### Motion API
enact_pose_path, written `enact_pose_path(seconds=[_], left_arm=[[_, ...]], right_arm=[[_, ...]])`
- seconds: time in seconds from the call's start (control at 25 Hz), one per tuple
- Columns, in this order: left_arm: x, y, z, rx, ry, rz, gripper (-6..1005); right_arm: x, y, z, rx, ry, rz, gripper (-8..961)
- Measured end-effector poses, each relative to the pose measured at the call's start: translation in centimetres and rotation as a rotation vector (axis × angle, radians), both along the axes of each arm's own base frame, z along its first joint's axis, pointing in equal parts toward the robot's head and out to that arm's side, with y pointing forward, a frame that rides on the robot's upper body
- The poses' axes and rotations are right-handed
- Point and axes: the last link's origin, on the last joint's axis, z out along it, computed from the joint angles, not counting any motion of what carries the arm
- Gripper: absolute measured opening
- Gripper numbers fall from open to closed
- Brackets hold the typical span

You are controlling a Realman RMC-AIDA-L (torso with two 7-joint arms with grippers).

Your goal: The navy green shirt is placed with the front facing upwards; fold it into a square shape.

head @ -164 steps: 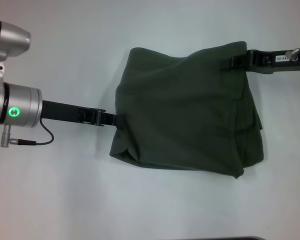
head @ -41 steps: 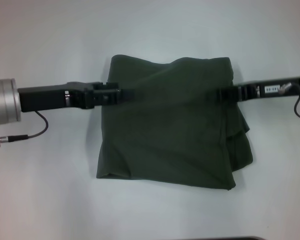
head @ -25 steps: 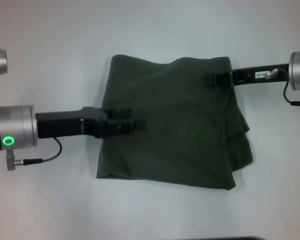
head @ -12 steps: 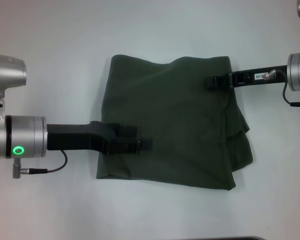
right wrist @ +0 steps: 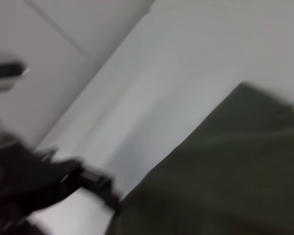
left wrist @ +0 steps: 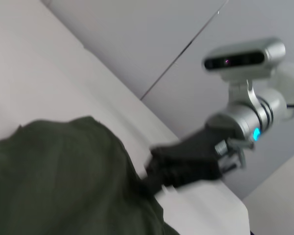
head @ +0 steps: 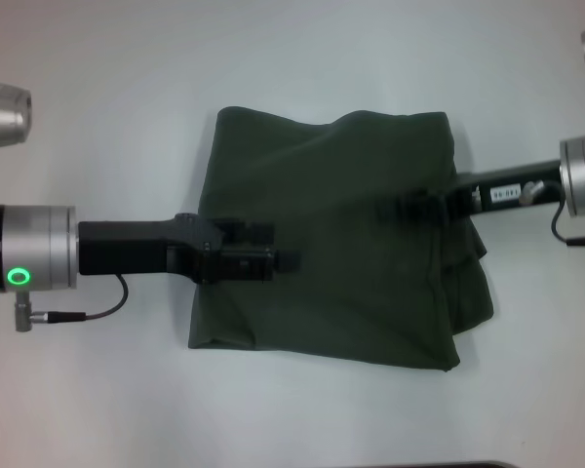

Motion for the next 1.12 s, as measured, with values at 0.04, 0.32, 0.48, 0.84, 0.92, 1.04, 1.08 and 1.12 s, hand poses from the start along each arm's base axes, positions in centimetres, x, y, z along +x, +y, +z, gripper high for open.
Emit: enact_pose_path(seconds=[0.04, 0.32, 0.48, 0.84, 0.92, 1.04, 1.08, 1.12], left_arm=[[0.0, 0.1, 0.0, 0.005, -0.002, 0.001, 797], [-0.2, 0.5, 0.6, 0.036, -0.004, 0.012, 797], [-0.2, 0.7, 0.9, 0.049, -0.006, 0.013, 797], [0.0, 0.8, 0.7, 0.046, -0.009, 0.012, 798], [-0.1, 0.7, 0.7, 0.046, -0.008, 0.016, 798], [-0.2, 0.7, 0.6, 0.05, -0.004, 0.023, 798], [-0.3, 0.7, 0.6, 0.051, -0.003, 0.025, 798], [-0.3, 0.7, 0.6, 0.051, -0.002, 0.025, 798]], right_arm=[[0.0, -0.5, -0.1, -0.019, 0.011, 0.008, 33], [1.2, -3.5, -0.5, -0.089, 0.05, 0.033, 34], [2.0, -4.9, -0.9, -0.137, 0.027, 0.047, 34], [3.5, -6.1, -0.9, -0.182, -0.032, 0.015, 34], [3.9, -6.3, -0.8, -0.185, -0.044, 0.005, 34], [4.4, -6.5, -0.6, -0.184, -0.053, -0.008, 34], [4.5, -6.6, -0.5, -0.182, -0.054, -0.013, 34], [4.6, -6.7, -0.5, -0.18, -0.054, -0.016, 34]])
